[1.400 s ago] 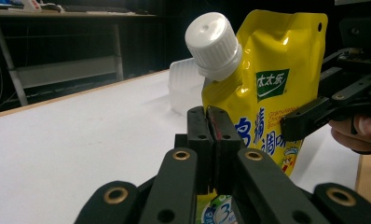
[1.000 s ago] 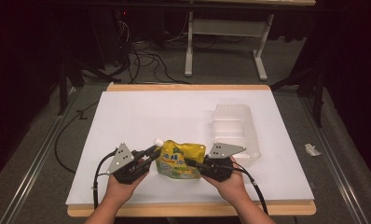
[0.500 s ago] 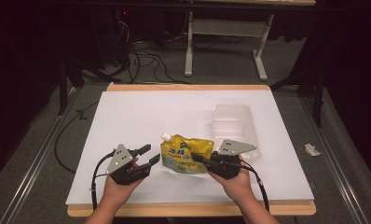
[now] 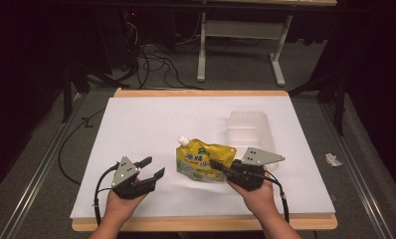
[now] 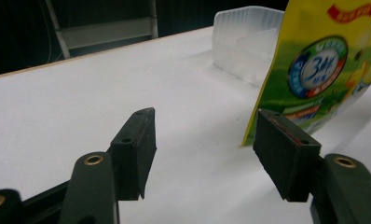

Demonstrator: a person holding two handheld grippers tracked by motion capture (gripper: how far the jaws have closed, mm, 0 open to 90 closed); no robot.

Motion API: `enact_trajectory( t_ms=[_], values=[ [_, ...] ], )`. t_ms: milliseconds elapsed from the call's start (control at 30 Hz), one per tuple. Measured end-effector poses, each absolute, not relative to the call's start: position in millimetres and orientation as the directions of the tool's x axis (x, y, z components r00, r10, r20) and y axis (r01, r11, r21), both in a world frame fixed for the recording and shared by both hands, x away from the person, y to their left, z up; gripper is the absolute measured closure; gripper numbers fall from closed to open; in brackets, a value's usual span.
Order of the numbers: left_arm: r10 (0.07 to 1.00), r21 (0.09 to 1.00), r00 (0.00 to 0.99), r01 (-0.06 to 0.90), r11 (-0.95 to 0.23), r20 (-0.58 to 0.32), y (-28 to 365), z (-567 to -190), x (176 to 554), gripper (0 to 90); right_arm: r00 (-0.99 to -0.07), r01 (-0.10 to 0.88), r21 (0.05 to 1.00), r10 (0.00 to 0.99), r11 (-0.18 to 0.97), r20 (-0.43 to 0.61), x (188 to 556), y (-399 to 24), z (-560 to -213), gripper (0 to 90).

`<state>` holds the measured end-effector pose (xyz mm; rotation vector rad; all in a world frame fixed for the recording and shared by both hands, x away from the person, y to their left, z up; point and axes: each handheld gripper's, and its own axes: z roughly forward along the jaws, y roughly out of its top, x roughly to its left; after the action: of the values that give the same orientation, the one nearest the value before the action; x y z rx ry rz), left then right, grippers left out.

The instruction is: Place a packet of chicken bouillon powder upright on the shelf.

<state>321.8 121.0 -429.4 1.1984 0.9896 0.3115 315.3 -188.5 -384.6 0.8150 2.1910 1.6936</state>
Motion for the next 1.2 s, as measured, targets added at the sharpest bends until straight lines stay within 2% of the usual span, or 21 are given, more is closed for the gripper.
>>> enact_trajectory(
  t_ms=[667, 1200],
  values=[
    [0.685, 0.884, 0.558, 0.289, 0.368, -0.468, 121.9, -432.2, 325.4, 35.8, -0.767, 0.242, 0.964, 0.630, 0.107, 0.123, 328.9, -206.2, -349.8, 90.0],
    [0.676, 0.880, 0.564, 0.309, 0.360, -0.474, 119.2, -434.6, 326.2, 36.5, -0.695, 0.247, 0.964, 0.711, 0.096, 0.107, 356.5, -252.8, -333.0, 90.0]
  ],
)
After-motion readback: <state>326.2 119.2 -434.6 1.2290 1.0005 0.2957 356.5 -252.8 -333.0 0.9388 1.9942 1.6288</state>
